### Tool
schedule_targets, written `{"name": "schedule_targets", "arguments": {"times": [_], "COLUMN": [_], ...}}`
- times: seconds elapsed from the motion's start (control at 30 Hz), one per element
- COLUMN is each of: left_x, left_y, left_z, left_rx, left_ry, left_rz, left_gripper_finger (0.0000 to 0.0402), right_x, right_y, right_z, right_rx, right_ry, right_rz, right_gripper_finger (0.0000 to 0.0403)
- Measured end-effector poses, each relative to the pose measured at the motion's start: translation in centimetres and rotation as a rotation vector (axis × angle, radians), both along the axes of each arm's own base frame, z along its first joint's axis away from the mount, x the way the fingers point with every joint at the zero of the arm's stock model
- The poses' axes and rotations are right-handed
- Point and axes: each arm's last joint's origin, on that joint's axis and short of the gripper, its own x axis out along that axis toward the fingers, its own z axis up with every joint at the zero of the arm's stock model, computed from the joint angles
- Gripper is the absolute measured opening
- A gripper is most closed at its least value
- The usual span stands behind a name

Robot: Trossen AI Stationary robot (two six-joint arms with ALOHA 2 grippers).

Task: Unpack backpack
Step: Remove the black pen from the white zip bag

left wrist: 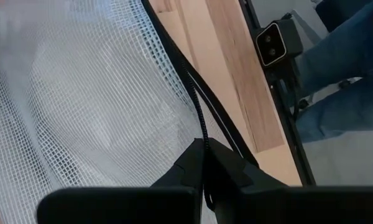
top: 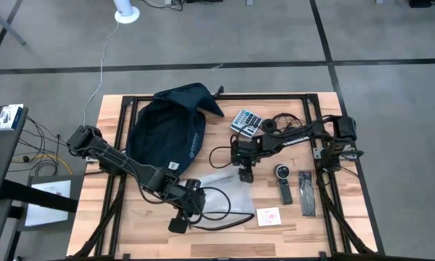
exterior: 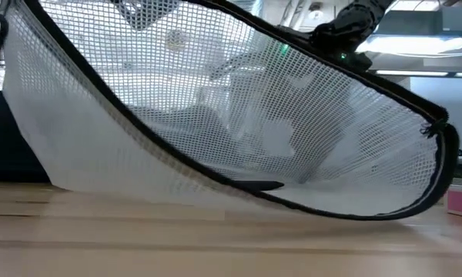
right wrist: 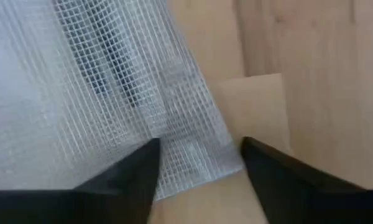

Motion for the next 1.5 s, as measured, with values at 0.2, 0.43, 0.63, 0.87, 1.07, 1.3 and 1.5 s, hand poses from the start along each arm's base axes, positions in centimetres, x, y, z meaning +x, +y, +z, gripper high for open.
{"name": "schedule_targets", "arguments": {"times": [0.2, 0.43, 0.63, 0.87, 1.07, 1.3, 1.5], "left_x": [0.0, -0.4, -0.6, -0.4, -0.4, -0.1, 0.3], "left_y": [0.1, 0.5, 0.9, 1.3, 1.5, 1.5, 2.0], "left_z": [-0.1, -0.4, -0.5, -0.5, -0.4, -0.5, -0.6], "left_rx": [0.034, 0.105, 0.213, 0.366, 0.494, 0.399, 0.289], "left_ry": [-0.007, 0.030, 0.019, -0.048, -0.085, -0.064, -0.028], "left_rz": [0.020, 0.048, 0.068, 0.070, 0.009, -0.024, -0.001], "left_gripper_finger": [0.0000, 0.0000, 0.0000, 0.0000, 0.0000, 0.0000, 0.0000], "right_x": [0.1, 0.1, -0.1, -1.3, -3.1, -5.7, -6.4], "right_y": [0.3, 1.2, 3.0, 4.8, 5.6, 6.5, 7.1], "right_z": [-0.1, 0.0, 2.3, 6.6, 10.1, 14.4, 16.0], "right_rx": [-0.039, -0.084, -0.119, -0.253, -0.377, -0.500, -0.494], "right_ry": [-0.006, -0.007, -0.043, -0.182, -0.287, -0.476, -0.564], "right_rz": [0.004, 0.016, 0.056, 0.015, -0.061, -0.184, -0.186], "right_gripper_finger": [0.0018, 0.0001, 0.0000, 0.0000, 0.0000, 0.0000, 0.0000]}}
